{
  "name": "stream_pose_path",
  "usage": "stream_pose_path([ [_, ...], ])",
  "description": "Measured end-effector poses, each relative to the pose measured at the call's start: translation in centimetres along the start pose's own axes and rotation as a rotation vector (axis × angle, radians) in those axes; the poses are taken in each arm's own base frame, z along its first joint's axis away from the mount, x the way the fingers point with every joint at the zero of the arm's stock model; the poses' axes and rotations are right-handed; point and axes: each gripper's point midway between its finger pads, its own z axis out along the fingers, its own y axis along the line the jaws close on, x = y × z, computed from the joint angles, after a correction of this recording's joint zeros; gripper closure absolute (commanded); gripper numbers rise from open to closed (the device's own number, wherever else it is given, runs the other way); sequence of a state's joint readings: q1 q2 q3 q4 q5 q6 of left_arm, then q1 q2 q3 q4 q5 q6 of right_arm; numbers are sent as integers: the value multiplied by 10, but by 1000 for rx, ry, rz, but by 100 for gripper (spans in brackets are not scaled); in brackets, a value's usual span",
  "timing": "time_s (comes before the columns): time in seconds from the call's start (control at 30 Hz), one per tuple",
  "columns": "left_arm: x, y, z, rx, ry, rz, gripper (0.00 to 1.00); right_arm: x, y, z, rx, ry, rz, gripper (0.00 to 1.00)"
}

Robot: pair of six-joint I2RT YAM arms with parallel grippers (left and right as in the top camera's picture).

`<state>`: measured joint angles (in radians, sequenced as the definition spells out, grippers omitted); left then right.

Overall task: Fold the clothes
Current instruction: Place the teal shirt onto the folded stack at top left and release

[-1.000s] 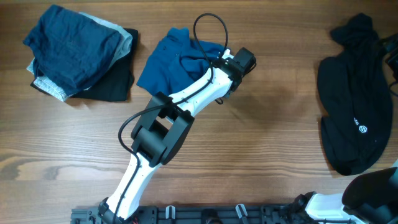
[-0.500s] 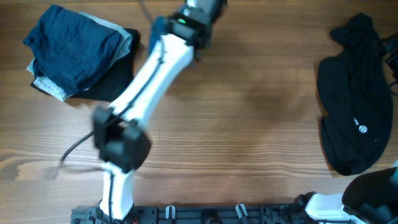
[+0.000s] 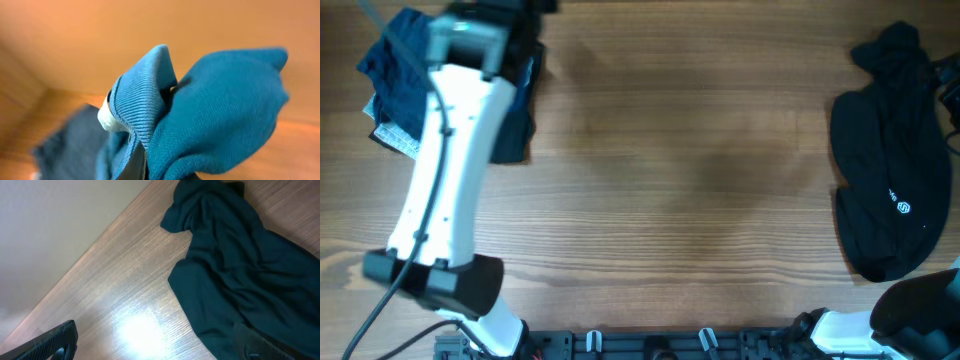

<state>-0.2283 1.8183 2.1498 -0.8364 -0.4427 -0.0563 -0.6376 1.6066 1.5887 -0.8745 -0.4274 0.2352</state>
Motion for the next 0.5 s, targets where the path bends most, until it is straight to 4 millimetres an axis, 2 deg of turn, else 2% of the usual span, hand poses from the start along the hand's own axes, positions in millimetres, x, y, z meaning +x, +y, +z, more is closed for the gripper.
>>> stream_pose_path([
  [0.07, -23, 46, 0, -77, -67, -2, 96, 0, 0, 0, -2, 1, 0, 1],
  [0.1, -29, 62, 0, -108, -85, 12, 96, 0, 1, 0, -3, 1, 0, 0],
  [0.2, -42, 108, 6, -188, -122, 81, 96, 2, 4, 1, -8, 5, -6, 1],
  [0.27, -43, 138, 10, -226, -112, 167, 96, 4, 10, 3, -17, 12, -18, 1],
  [0.4, -41, 188, 17, -211, -90, 387, 96, 10, 23, 8, -36, 30, -41, 1],
  [0.5, -46, 212, 25, -218, -115, 499, 96, 14, 28, 9, -44, 42, -48, 1],
])
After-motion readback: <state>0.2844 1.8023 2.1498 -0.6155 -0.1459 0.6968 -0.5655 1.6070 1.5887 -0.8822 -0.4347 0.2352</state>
